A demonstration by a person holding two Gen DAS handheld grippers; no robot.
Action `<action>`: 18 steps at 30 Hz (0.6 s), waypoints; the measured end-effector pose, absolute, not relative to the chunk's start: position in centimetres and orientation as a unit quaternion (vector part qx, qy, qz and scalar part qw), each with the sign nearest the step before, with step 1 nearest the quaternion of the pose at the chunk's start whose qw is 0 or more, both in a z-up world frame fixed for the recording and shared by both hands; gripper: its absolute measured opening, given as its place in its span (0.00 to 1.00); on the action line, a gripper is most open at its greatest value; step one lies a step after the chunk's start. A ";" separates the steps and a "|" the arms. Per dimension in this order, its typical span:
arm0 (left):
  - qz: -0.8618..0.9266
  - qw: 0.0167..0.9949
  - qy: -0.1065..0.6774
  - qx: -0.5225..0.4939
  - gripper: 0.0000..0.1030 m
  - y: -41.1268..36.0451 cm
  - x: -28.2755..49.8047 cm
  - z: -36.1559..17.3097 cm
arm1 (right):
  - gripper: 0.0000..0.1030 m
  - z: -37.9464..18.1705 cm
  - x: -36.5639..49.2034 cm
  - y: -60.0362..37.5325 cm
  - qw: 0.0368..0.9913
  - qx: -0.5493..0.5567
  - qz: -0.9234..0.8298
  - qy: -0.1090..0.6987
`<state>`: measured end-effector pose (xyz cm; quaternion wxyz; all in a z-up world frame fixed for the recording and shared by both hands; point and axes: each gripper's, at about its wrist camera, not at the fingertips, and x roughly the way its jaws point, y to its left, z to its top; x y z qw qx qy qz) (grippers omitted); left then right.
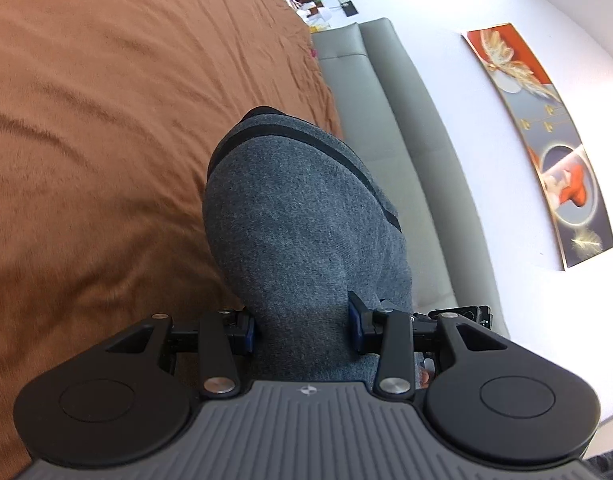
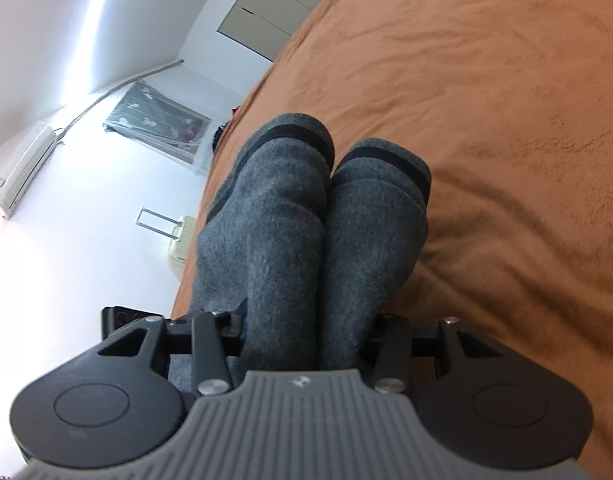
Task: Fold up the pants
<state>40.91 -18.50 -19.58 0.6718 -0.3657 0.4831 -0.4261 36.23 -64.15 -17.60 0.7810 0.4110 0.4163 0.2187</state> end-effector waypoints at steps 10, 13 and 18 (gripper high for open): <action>-0.403 0.671 0.521 -0.340 0.49 -17.9 41.2 -22.5 | 0.47 -22.2 38.2 -64.1 0.766 0.429 0.212 0.430; -0.403 0.674 0.524 -0.330 0.54 -17.3 39.5 -22.9 | 0.57 -23.2 37.4 -64.0 0.766 0.422 0.211 0.435; -0.412 0.685 0.507 -0.321 0.56 -15.7 36.6 -22.1 | 0.61 -23.9 35.2 -64.9 0.767 0.423 0.205 0.438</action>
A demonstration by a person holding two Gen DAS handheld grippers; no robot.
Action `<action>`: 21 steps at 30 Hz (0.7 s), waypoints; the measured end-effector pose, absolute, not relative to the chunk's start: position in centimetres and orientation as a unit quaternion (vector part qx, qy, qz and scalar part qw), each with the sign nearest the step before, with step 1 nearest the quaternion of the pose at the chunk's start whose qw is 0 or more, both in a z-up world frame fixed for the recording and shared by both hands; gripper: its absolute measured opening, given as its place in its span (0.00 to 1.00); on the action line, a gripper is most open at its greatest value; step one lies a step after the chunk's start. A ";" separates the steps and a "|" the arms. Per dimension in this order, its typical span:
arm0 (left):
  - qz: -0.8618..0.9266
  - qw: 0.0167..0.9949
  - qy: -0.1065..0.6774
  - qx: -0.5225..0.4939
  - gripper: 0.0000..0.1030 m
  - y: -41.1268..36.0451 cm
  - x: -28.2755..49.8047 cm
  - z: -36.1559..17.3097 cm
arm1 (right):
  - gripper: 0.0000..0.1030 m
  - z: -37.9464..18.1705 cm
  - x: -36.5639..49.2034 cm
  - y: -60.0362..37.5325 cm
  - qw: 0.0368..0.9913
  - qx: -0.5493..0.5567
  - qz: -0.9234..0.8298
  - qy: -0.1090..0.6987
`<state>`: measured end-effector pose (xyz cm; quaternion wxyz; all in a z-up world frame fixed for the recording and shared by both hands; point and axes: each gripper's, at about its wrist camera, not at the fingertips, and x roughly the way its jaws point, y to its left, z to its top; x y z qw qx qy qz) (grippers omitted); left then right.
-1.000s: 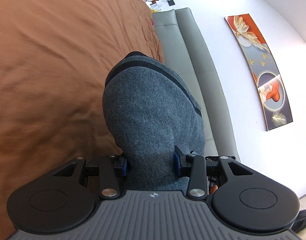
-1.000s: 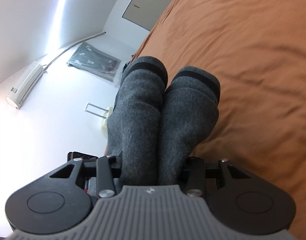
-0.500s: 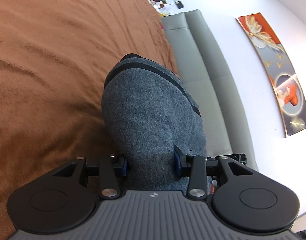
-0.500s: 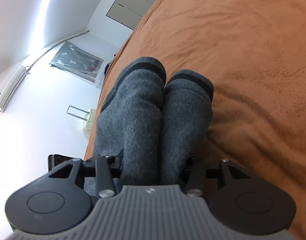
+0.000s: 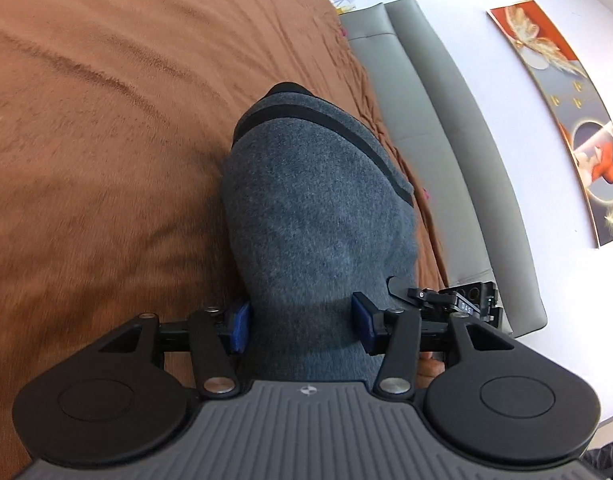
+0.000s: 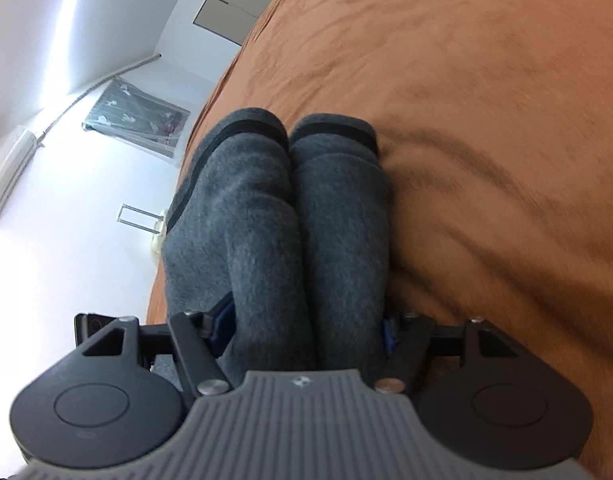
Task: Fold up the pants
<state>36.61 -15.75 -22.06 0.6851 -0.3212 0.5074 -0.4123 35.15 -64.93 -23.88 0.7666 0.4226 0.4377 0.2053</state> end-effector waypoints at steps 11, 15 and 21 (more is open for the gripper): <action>-0.410 0.720 0.478 -0.292 0.60 -13.9 33.2 -20.2 | 0.62 -23.1 27.9 -67.9 0.781 0.441 0.183 0.402; -0.405 0.731 0.490 -0.248 0.63 -15.1 32.6 -20.1 | 0.67 -23.1 26.5 -67.4 0.790 0.423 0.176 0.408; -0.398 0.744 0.514 -0.154 0.68 -17.2 31.1 -19.7 | 0.68 -23.5 25.0 -67.1 0.793 0.390 0.155 0.441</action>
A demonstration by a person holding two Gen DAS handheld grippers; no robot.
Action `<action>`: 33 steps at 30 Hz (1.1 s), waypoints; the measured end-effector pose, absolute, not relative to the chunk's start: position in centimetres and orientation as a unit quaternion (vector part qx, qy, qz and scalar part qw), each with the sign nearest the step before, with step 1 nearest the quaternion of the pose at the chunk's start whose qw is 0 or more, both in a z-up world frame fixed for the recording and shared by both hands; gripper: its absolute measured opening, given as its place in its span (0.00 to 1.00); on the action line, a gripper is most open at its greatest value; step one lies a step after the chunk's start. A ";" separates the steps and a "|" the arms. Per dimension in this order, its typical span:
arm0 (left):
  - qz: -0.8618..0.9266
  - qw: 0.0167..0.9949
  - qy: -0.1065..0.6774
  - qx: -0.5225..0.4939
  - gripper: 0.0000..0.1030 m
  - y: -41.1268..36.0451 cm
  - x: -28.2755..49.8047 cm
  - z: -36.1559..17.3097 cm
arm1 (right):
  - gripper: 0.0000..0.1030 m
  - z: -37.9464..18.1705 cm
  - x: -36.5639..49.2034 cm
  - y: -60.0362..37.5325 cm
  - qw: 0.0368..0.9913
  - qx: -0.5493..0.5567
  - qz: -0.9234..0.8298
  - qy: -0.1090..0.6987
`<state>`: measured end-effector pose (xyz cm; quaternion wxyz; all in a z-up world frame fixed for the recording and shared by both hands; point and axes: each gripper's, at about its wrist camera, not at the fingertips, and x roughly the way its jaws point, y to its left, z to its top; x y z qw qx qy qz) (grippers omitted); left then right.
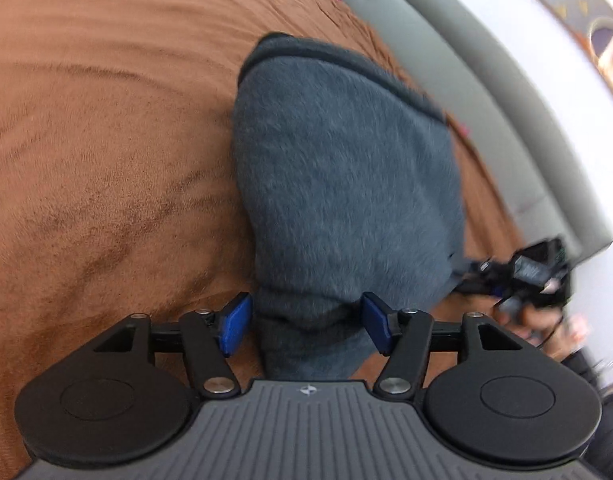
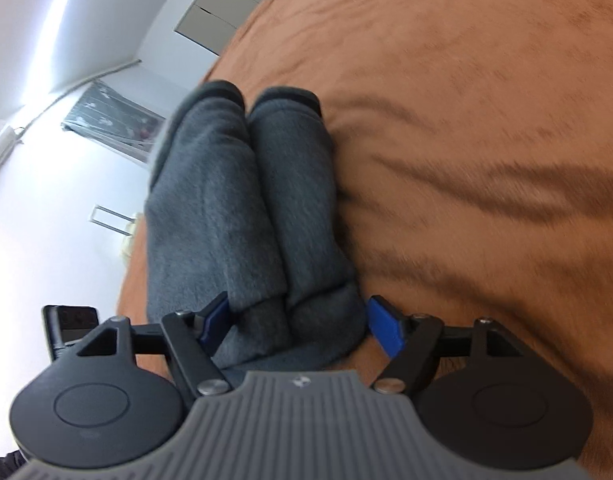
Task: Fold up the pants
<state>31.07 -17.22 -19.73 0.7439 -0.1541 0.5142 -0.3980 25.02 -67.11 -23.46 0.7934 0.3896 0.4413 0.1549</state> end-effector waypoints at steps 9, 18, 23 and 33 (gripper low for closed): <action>-0.399 0.758 0.500 -0.130 0.63 -16.0 28.6 -16.3 | 0.67 -19.9 22.7 -64.4 0.817 0.323 0.094 0.468; -0.347 0.816 0.462 -0.019 0.73 -14.4 23.5 -9.3 | 0.75 -14.1 17.8 -55.5 0.859 0.206 -0.027 0.467; -0.329 0.837 0.437 0.013 0.87 -15.0 20.1 -6.7 | 0.90 -11.6 14.6 -49.8 0.870 0.203 -0.064 0.445; -0.273 0.857 0.433 0.054 0.93 -15.9 17.0 -4.4 | 0.95 -6.3 10.5 -41.3 0.884 0.157 -0.169 0.406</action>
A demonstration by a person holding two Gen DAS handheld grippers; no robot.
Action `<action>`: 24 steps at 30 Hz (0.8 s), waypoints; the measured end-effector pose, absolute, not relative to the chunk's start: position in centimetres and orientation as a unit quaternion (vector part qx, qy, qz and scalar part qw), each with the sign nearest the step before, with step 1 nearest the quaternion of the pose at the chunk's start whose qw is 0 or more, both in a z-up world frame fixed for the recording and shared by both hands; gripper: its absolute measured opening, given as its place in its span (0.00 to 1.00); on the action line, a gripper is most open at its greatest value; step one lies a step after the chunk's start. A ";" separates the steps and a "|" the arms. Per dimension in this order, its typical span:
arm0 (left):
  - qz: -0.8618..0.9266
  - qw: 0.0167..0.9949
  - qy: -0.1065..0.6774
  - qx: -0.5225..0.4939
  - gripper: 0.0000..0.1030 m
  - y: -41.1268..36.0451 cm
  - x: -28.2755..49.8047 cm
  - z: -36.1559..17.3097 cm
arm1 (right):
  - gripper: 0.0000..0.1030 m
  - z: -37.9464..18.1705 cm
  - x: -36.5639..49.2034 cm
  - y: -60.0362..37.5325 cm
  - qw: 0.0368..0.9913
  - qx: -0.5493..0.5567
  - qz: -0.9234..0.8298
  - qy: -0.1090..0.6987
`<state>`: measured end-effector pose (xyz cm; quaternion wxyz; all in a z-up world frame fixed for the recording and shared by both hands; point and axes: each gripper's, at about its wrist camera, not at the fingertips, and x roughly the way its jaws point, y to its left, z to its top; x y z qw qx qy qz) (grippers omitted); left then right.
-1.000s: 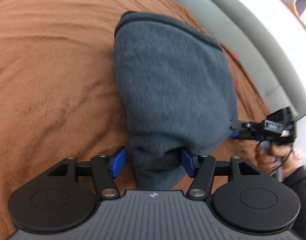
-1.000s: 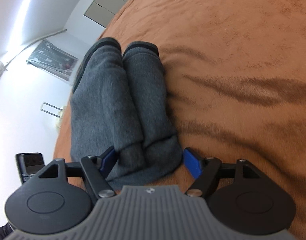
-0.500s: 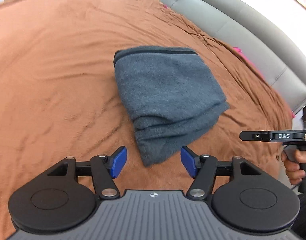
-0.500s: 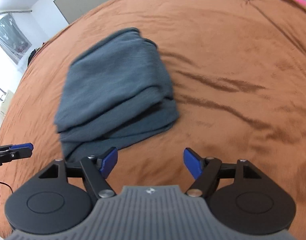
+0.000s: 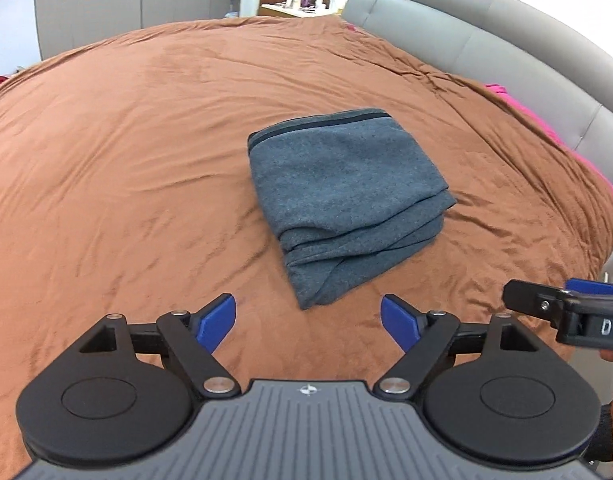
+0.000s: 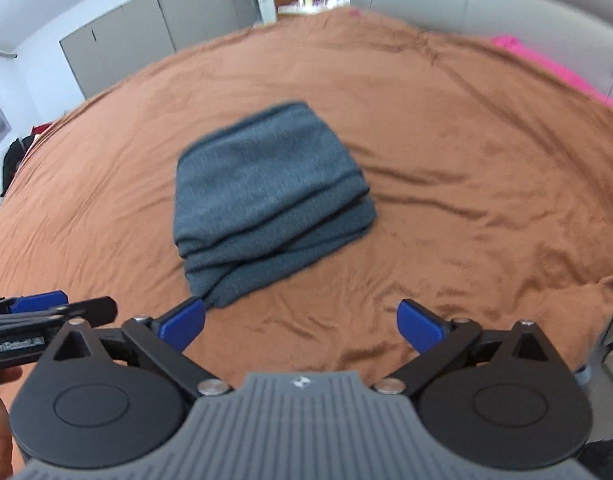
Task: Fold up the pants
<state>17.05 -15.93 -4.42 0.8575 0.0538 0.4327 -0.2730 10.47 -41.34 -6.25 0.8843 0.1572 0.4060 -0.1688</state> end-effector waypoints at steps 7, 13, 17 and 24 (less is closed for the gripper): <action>-0.274 0.868 0.411 0.039 0.93 -15.2 15.3 -3.4 | 0.95 -4.2 8.3 -38.3 0.902 0.116 -0.205 0.363; -0.269 0.876 0.399 0.028 0.93 -14.6 13.8 -2.8 | 0.95 -3.1 6.7 -36.0 0.913 0.098 -0.210 0.336; -0.262 0.882 0.391 0.029 0.93 -14.6 13.2 -2.6 | 0.95 -2.9 6.1 -35.2 0.914 0.095 -0.216 0.329; -0.261 0.881 0.393 0.035 0.93 -15.1 13.0 -2.8 | 0.95 -3.0 5.7 -35.3 0.912 0.104 -0.220 0.332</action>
